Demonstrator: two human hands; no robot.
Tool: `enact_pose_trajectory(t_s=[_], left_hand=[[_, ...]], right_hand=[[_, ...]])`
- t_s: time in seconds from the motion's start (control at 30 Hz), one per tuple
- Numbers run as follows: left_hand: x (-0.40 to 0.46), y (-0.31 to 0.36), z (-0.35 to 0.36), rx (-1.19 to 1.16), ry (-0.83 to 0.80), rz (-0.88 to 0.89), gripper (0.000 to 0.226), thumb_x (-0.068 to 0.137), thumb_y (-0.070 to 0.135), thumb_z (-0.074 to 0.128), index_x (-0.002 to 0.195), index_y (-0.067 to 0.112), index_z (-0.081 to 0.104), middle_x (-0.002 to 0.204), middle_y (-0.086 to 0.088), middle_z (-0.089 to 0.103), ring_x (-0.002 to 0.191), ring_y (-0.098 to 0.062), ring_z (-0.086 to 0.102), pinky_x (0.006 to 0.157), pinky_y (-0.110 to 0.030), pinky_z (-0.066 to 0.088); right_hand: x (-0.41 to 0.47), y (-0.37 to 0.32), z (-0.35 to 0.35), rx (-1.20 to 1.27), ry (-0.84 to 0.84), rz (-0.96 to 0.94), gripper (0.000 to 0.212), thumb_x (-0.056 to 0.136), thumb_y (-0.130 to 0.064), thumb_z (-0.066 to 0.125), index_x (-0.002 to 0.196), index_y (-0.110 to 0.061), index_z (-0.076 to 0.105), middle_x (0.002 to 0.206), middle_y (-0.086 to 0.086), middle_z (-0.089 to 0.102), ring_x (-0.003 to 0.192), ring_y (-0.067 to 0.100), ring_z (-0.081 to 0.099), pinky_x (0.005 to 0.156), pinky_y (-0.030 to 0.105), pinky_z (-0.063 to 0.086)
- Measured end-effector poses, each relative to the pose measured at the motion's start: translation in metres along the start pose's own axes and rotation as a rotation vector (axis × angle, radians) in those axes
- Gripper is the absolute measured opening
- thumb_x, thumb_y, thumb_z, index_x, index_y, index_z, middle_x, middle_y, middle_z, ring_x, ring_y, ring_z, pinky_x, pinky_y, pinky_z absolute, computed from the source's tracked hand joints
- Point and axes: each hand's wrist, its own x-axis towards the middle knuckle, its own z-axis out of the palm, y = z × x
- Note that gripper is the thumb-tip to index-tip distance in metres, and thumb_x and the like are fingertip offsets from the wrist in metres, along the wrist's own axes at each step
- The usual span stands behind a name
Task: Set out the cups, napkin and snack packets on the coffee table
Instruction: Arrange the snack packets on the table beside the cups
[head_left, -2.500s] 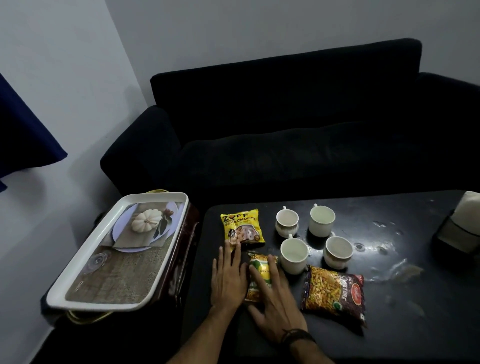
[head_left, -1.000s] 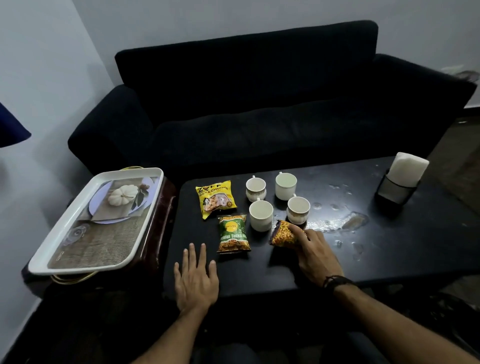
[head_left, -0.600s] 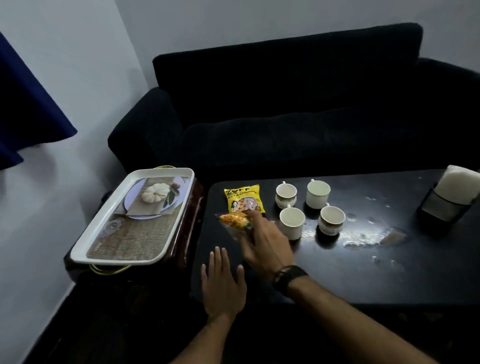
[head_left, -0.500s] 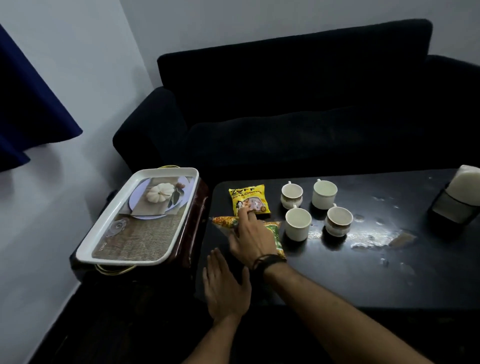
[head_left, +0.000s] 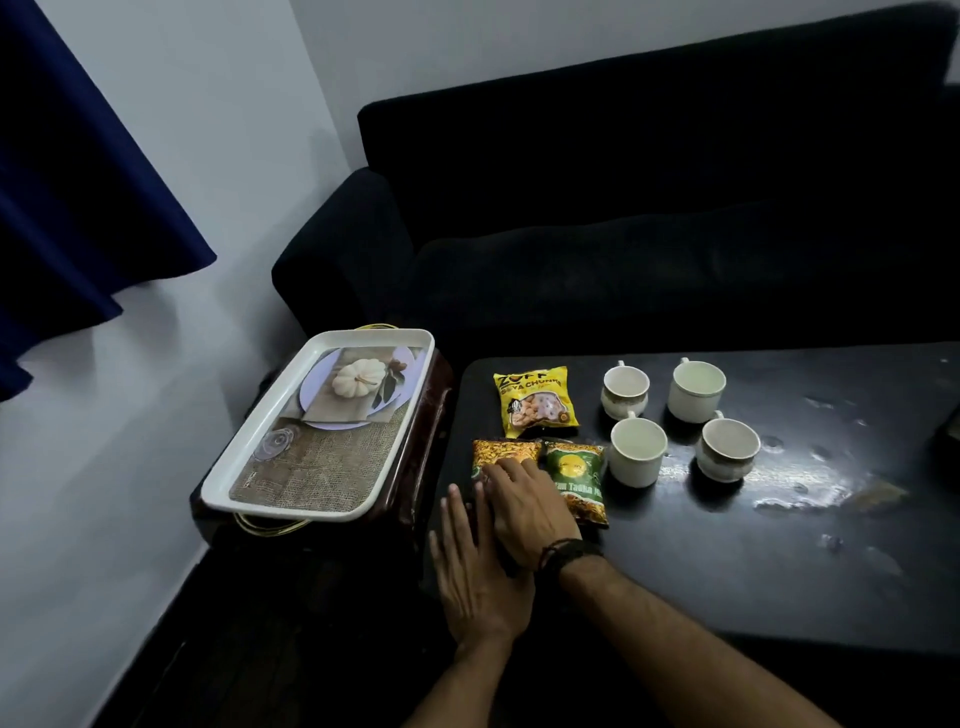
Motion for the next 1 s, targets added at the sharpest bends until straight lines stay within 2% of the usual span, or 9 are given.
enact_pose_trajectory(t_s=[0.07, 0.13, 0.2, 0.3, 0.37, 0.5, 0.67, 0.83, 1.0], left_hand=[[0.0, -0.003, 0.006, 0.054, -0.007, 0.026, 0.094, 0.08, 0.06, 0.047, 0.157, 0.024, 0.006, 0.165, -0.009, -0.001, 0.152, -0.025, 0.003, 0.119, -0.048, 0.013], [0.0, -0.005, 0.01, 0.106, 0.001, 0.066, 0.088, 0.084, 0.061, 0.043, 0.157, 0.026, 0.008, 0.165, -0.008, 0.0, 0.152, -0.026, 0.002, 0.12, -0.051, 0.01], [0.001, -0.005, 0.012, 0.144, 0.004, 0.108, 0.077, 0.09, 0.057, 0.037, 0.156, 0.029, 0.009, 0.165, -0.006, 0.0, 0.152, -0.026, 0.004, 0.119, -0.053, 0.008], [0.002, -0.003, 0.011, 0.17, -0.021, 0.141, 0.064, 0.096, 0.049, 0.031, 0.155, 0.033, 0.014, 0.165, -0.003, 0.004, 0.152, -0.024, 0.008, 0.118, -0.054, 0.008], [0.003, -0.003, 0.01, 0.162, -0.037, 0.134, 0.061, 0.097, 0.047, 0.03, 0.155, 0.033, 0.017, 0.165, -0.002, 0.006, 0.151, -0.023, 0.01, 0.118, -0.051, 0.006], [0.001, -0.004, 0.007, 0.138, -0.049, 0.128, 0.068, 0.094, 0.05, 0.034, 0.155, 0.028, 0.016, 0.163, -0.005, 0.01, 0.151, -0.026, 0.016, 0.118, -0.05, 0.009], [0.002, -0.006, 0.008, 0.154, -0.106, 0.105, 0.094, 0.083, 0.061, 0.047, 0.156, 0.025, 0.0, 0.164, -0.006, -0.007, 0.152, -0.025, -0.002, 0.12, -0.05, 0.003], [0.001, -0.006, 0.007, 0.166, -0.114, 0.092, 0.088, 0.086, 0.06, 0.039, 0.156, 0.026, -0.003, 0.164, -0.004, -0.013, 0.151, -0.023, -0.011, 0.121, -0.047, -0.001], [0.001, -0.003, 0.006, 0.122, -0.066, 0.077, 0.068, 0.097, 0.051, 0.031, 0.156, 0.029, 0.005, 0.164, -0.001, -0.006, 0.152, -0.019, -0.005, 0.121, -0.046, 0.004]], right_hand=[[-0.006, 0.009, -0.005, -0.038, 0.046, 0.086, 0.051, 0.098, -0.04, 0.022, 0.141, -0.02, 0.041, 0.147, 0.006, 0.045, 0.129, 0.027, 0.042, 0.107, 0.041, 0.035], [-0.014, 0.022, -0.007, -0.069, 0.007, 0.187, 0.056, 0.1, -0.045, 0.026, 0.152, -0.025, 0.025, 0.163, 0.006, 0.02, 0.148, 0.03, 0.021, 0.119, 0.046, 0.021], [-0.023, 0.038, -0.003, -0.078, -0.086, 0.228, 0.06, 0.102, -0.048, 0.024, 0.156, -0.027, 0.011, 0.166, 0.004, 0.0, 0.152, 0.03, 0.002, 0.122, 0.049, 0.008], [-0.035, 0.053, 0.003, -0.101, -0.193, 0.193, 0.061, 0.102, -0.05, 0.018, 0.157, -0.03, 0.0, 0.164, -0.001, -0.016, 0.151, 0.025, -0.018, 0.12, 0.053, -0.005], [-0.035, 0.052, 0.005, -0.133, -0.185, 0.189, 0.061, 0.102, -0.05, 0.017, 0.157, -0.029, 0.0, 0.164, -0.001, -0.016, 0.15, 0.025, -0.02, 0.119, 0.054, -0.011], [-0.023, 0.036, 0.007, -0.215, -0.134, 0.142, 0.061, 0.102, -0.047, 0.013, 0.157, -0.021, 0.007, 0.165, 0.004, -0.002, 0.151, 0.026, -0.015, 0.114, 0.053, -0.025], [-0.017, 0.021, 0.021, -0.186, -0.207, 0.138, 0.059, 0.102, -0.041, 0.014, 0.157, -0.022, 0.0, 0.166, 0.002, 0.001, 0.153, 0.026, -0.004, 0.112, 0.056, -0.023], [-0.016, 0.024, 0.018, -0.211, -0.251, 0.048, 0.063, 0.1, -0.043, 0.019, 0.156, -0.027, -0.005, 0.166, 0.001, -0.005, 0.153, 0.026, -0.006, 0.112, 0.056, -0.023], [-0.026, 0.031, 0.012, -0.164, -0.074, 0.203, 0.059, 0.102, -0.042, 0.023, 0.157, -0.027, 0.005, 0.165, 0.004, -0.009, 0.151, 0.029, -0.013, 0.112, 0.056, -0.019]])
